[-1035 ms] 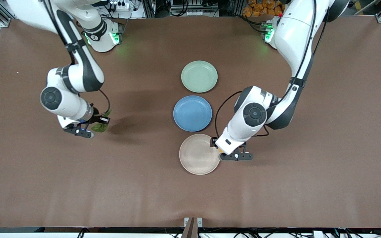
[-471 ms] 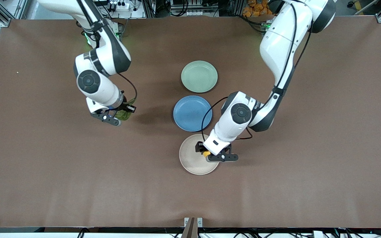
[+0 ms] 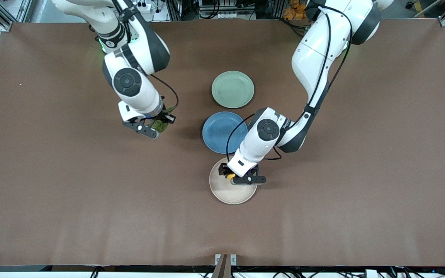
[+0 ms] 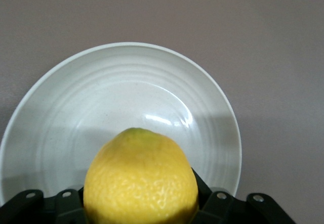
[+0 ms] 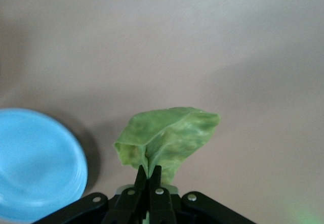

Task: Place lemon and lettuce in plates
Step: 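Carry the lemon to the cream plate while the right gripper carries lettuce, then open the left gripper over the cream plate while the right lowers lettuce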

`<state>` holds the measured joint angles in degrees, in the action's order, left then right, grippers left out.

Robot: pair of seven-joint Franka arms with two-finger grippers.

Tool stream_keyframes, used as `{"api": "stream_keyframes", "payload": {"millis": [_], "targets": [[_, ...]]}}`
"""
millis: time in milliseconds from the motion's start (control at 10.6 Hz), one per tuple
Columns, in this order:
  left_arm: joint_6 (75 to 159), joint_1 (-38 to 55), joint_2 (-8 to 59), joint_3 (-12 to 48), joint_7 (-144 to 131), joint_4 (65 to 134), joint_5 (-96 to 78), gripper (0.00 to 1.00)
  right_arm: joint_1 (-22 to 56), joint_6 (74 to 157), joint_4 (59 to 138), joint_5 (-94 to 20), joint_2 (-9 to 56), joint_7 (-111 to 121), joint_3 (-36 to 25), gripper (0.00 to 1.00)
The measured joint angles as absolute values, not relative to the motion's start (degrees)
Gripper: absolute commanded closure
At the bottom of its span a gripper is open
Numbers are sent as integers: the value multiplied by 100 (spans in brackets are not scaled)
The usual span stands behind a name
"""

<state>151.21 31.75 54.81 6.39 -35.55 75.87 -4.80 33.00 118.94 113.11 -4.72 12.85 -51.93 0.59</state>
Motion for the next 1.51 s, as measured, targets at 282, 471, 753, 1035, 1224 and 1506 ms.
{"api": "stream_keyframes", "payload": {"millis": [282,471,753,1035,1224,1506], "targets": [[15236,3175,5604,627,-3555,7560,-480,0,4074,12063,11308,-470,1302,-5297,67,100],[15241,3175,5604,621,-3555,7534,-480,0,4241,12073,11289,-468,1331,-5302,65,100],[15241,3182,5605,619,-3555,7514,-480,0,4555,12073,11107,-469,1549,-5380,65,100],[15241,3188,5604,615,-3555,7494,-480,0,4954,12073,10555,-469,2129,-5864,63,100],[15202,3201,5591,605,-3678,7457,-480,0,5119,12074,10265,-475,2489,-6356,63,100],[14553,3163,5427,527,-3924,7335,-480,0,5255,12059,10129,-491,2637,-7155,68,100]]}}
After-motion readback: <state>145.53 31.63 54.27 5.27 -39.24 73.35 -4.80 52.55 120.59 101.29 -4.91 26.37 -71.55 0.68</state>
